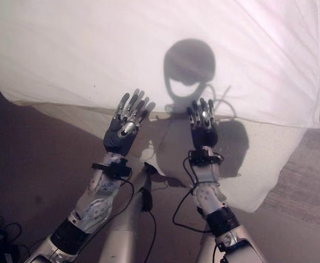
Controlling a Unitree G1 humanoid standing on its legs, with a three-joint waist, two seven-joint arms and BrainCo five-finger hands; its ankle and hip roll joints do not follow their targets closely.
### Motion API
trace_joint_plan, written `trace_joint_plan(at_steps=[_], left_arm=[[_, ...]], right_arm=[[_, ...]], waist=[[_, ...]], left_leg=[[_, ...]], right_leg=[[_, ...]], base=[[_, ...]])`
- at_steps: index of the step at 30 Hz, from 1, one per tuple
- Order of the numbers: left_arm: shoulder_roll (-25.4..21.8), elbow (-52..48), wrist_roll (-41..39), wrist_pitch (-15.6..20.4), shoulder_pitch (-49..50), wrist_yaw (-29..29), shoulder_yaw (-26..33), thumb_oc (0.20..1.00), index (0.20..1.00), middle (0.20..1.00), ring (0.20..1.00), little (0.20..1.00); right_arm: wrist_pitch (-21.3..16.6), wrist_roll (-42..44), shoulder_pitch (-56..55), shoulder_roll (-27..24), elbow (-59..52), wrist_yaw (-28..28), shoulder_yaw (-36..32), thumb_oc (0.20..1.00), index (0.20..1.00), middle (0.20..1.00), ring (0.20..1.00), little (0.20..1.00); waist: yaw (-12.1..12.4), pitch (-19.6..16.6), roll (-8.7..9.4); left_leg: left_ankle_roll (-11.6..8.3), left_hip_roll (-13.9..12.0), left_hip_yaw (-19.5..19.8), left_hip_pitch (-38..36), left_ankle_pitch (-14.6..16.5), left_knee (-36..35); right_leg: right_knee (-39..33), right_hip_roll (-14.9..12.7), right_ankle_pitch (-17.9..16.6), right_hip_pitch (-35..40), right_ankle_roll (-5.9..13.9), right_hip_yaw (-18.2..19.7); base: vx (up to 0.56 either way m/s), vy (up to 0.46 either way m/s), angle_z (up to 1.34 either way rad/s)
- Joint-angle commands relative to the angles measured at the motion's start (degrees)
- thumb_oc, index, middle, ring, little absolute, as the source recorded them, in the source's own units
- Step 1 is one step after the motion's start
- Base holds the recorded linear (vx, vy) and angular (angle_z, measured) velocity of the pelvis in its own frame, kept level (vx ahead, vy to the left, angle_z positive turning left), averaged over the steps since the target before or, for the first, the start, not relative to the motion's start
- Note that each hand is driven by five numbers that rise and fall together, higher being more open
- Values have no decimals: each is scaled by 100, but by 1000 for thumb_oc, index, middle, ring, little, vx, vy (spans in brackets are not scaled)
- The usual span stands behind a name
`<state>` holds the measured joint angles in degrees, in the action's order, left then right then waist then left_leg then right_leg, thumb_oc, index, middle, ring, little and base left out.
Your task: Make the bed
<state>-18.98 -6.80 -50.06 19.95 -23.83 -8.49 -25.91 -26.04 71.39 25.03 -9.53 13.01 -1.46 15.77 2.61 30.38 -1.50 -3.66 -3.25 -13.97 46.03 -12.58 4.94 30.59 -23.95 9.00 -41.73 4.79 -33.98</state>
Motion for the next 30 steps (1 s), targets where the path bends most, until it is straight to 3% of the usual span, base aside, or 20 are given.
trace_joint_plan(at_steps=[1,11,30], left_arm=[[-2,-797,522,203,-24,99,-83,1000,1000,1000,1000,1000],[-42,-839,572,218,32,40,15,1000,1000,1000,1000,1000],[-314,-992,552,304,-43,128,137,1000,1000,1000,1000,1000]], right_arm=[[26,24,-386,91,-86,113,-91,1000,1000,1000,1000,1000],[80,172,-634,140,309,105,-247,1000,1000,1000,1000,1000],[-561,-138,250,-167,42,-392,-1080,1000,1000,1000,1000,1000]], waist=[[-9,-58,-92],[-118,-58,-16],[-101,-58,-14]], left_leg=[[66,-222,-325,-363,995,408],[82,-253,-404,-336,1062,516],[109,-247,-431,-334,1100,502]], right_leg=[[-1033,-46,-1357,-164,631,55],[-1008,-50,-1367,-223,617,137],[-1038,-35,-1364,-252,620,205]], base=[[0,0,0],[0,-2,-1],[0,0,0]])
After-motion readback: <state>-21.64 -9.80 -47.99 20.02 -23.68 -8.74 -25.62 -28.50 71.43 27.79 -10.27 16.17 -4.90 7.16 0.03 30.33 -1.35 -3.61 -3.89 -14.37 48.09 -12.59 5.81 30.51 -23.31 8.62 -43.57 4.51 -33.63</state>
